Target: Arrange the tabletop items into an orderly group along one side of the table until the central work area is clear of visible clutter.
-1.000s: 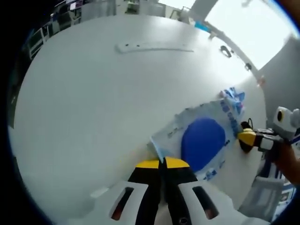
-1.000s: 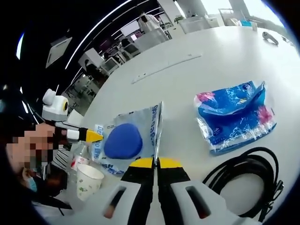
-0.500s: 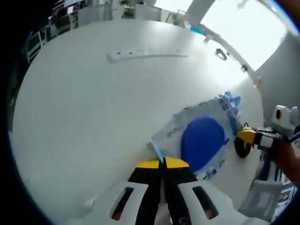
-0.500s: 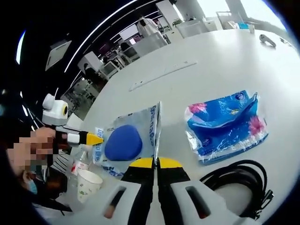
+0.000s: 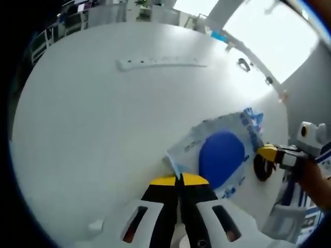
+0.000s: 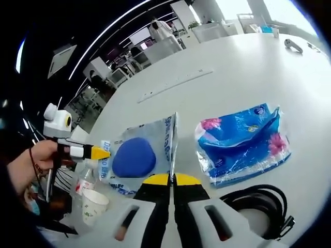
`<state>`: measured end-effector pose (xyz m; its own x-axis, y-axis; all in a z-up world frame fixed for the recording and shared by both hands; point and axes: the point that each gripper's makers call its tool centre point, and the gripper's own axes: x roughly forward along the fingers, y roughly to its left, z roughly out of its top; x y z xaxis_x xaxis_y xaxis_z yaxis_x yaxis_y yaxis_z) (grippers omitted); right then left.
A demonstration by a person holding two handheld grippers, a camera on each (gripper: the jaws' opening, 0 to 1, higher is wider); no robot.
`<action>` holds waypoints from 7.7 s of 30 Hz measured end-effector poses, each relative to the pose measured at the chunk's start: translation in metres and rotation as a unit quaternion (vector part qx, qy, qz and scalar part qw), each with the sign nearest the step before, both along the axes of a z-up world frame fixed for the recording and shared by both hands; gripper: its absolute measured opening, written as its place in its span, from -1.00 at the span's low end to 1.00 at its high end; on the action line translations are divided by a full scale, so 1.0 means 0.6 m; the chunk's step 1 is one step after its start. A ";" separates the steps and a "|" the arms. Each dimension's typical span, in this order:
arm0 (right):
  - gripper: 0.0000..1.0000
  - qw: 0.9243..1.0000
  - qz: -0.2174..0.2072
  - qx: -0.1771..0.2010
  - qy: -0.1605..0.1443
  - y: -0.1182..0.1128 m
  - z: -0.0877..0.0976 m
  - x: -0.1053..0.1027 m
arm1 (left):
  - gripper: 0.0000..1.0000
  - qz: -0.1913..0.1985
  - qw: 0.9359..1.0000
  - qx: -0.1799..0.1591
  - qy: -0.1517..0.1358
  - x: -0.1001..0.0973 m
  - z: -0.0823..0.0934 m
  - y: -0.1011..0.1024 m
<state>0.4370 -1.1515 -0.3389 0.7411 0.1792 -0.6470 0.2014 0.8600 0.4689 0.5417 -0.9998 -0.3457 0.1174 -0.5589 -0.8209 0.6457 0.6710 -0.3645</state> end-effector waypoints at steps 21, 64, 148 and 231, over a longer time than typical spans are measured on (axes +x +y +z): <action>-1.00 0.999 -0.004 -0.002 0.035 -0.011 -0.038 -0.010 | -1.00 -0.005 1.000 0.012 0.012 -0.008 -0.019 -0.013; -0.93 0.999 -0.010 0.009 0.042 -0.019 -0.050 -0.011 | -0.99 0.002 1.000 -0.006 0.017 -0.004 -0.024 -0.013; -0.65 0.999 -0.017 -0.004 0.035 -0.023 -0.021 -0.029 | -0.51 0.029 0.999 -0.031 0.004 -0.002 0.012 0.021; -0.25 0.959 0.274 0.000 -0.074 0.253 0.122 0.074 | 0.06 0.171 0.969 -0.144 -0.102 -0.070 0.158 0.271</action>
